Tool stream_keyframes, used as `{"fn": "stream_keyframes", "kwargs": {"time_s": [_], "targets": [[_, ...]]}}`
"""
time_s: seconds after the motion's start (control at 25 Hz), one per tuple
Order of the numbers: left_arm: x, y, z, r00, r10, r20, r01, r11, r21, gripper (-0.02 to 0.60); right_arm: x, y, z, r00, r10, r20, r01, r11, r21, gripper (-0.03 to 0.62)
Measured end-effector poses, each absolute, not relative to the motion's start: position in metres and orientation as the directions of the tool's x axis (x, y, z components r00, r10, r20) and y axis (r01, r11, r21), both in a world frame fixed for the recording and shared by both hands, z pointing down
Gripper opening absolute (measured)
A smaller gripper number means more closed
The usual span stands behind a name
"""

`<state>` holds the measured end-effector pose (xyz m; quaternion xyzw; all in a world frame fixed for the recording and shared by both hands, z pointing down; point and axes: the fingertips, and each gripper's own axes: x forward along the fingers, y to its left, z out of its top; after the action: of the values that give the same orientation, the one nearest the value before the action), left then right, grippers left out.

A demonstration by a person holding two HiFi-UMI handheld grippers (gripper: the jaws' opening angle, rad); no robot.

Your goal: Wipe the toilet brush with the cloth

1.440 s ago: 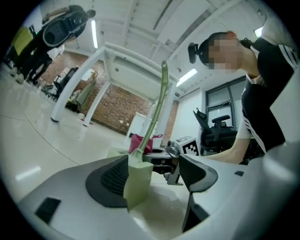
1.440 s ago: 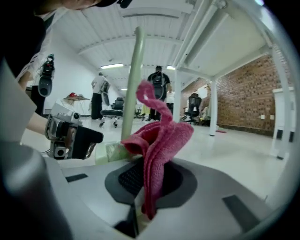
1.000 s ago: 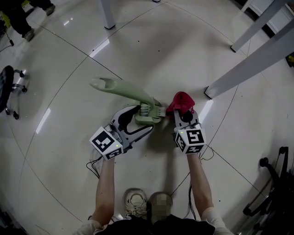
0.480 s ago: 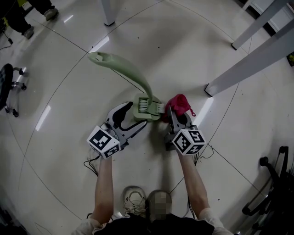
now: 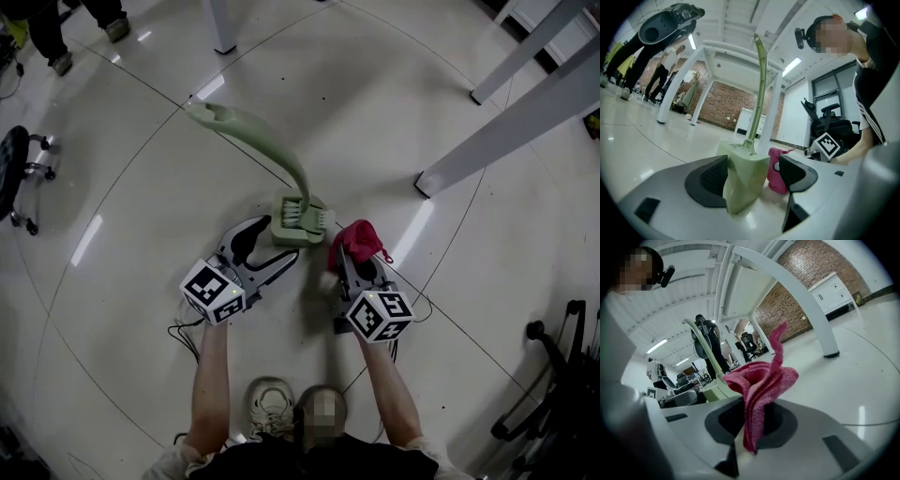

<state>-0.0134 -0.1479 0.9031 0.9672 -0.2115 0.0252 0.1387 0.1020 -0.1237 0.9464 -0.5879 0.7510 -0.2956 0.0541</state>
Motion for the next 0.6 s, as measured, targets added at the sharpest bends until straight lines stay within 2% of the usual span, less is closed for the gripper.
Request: {"fn": "stream_keyframes", "kwargs": {"time_s": [0.24, 0.44, 0.6], "targets": [[-0.006, -0.136, 0.903, 0.920, -0.381, 0.087, -0.389, -0.876, 0.286, 0.337, 0.096, -0.115, 0.942, -0.303, -0.908, 0.289, -0.898, 0.171, -0.405, 0.032], [-0.011, -0.132, 0.907, 0.917, -0.387, 0.100, -0.399, -0.867, 0.298, 0.337, 0.071, -0.109, 0.929, -0.342, -0.896, 0.283, -0.923, 0.264, -0.279, 0.032], [-0.012, -0.127, 0.903, 0.929, -0.366, 0.060, -0.364, -0.867, 0.342, 0.337, 0.051, -0.108, 0.930, -0.359, -0.883, 0.302, -0.929, 0.306, -0.209, 0.032]]}}
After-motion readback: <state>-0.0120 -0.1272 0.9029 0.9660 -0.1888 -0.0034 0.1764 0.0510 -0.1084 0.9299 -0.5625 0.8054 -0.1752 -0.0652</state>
